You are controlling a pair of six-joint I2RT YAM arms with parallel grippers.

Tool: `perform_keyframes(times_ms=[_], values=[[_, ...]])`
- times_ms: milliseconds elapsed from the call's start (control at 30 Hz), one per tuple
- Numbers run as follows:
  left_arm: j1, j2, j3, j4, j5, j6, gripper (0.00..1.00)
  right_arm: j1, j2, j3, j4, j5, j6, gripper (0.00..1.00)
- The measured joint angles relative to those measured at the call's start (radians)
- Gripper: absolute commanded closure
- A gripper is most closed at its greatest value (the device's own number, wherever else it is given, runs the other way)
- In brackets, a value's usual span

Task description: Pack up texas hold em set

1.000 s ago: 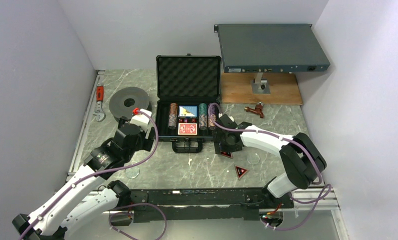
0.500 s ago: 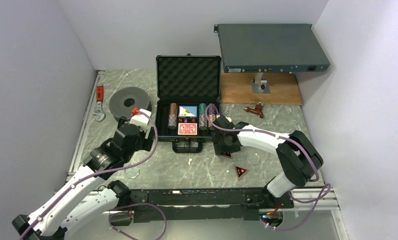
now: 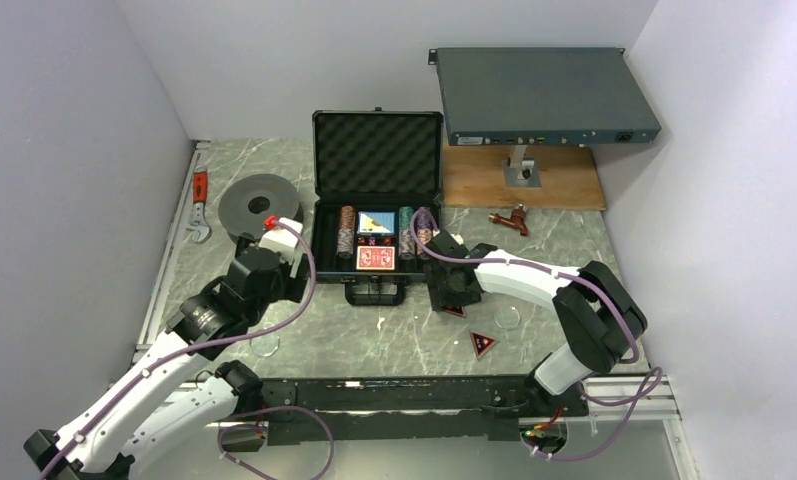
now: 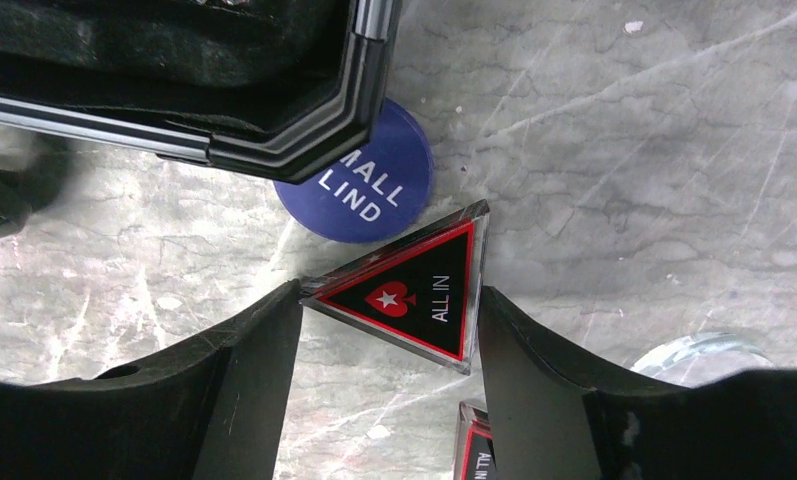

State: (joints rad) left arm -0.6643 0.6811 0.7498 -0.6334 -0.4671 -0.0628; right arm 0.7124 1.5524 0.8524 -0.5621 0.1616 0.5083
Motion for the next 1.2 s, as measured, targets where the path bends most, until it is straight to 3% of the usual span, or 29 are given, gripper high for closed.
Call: perform_keyframes(times_ms=[467, 733, 1200], values=[[0.003, -0.005, 0.000, 0.000, 0.009, 0.000, 0.11, 0.004, -0.110, 0.082, -0.112, 0.053, 0.009, 0.70], [0.023, -0.016, 0.000, 0.000, 0.027, 0.003, 0.11, 0.004, -0.142, 0.225, -0.148, 0.090, 0.018, 0.71], [0.028, -0.055, -0.011, -0.001, 0.024, 0.003, 0.10, 0.004, 0.093, 0.607, -0.121, 0.066, -0.013, 0.69]])
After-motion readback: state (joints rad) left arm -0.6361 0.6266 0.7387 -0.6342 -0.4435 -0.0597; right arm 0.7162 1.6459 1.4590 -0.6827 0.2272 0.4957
